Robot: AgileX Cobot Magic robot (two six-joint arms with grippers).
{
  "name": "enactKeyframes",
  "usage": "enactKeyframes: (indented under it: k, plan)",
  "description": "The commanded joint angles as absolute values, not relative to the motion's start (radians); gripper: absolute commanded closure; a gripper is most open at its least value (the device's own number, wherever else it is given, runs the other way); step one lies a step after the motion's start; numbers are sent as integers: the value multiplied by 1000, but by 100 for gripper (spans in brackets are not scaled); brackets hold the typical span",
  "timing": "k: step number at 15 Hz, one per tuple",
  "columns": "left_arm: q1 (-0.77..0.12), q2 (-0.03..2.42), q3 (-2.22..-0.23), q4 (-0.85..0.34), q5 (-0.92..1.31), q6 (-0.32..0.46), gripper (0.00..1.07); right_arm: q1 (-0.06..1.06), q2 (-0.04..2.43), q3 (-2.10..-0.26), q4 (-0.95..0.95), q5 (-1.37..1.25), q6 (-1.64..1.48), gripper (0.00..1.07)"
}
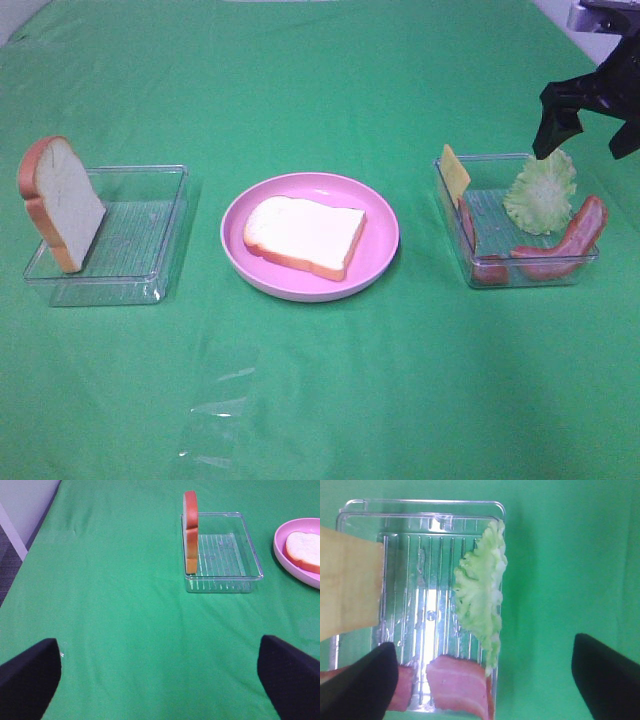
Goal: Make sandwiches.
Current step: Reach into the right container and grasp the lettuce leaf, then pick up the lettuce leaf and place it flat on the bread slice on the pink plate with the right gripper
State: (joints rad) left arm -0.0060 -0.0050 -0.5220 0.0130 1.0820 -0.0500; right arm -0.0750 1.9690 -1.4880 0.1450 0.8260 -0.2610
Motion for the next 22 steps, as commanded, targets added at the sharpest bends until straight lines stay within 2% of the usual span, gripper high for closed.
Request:
enactKeyframes:
  k: [1,3,6,7,8,9,10,15,22]
  plan:
    - [-3,-9,-518,9,1076,-48,7,-80,2019,-1493,154,783,-286,19]
    - [-3,-9,-518,9,1076,-48,7,-80,2039,-1493,154,752,-292,21]
    - [-3,-9,-518,9,1076,-48,7,-80,2075,-1493,154,714,-293,35]
    - [-3,-9,-518,9,1076,-48,7,-80,2079,-1492,154,699,-292,47]
    - [-3,-9,-518,9,1076,-48,7,-80,2080,-1492,154,692,-287,63]
    - [-3,-9,-518,9,1076,-48,7,-80,2080,-1492,154,689,-287,93]
    - [-3,-9,-518,9,1076,-48,7,-80,2080,-1492,154,690,-287,107]
    - [-3,-9,-518,9,1076,-48,7,-78,2053,-1492,182,705,-287,107]
    - [-3,-9,-518,9,1076,-48,7,-77,1848,-1492,261,772,-287,107]
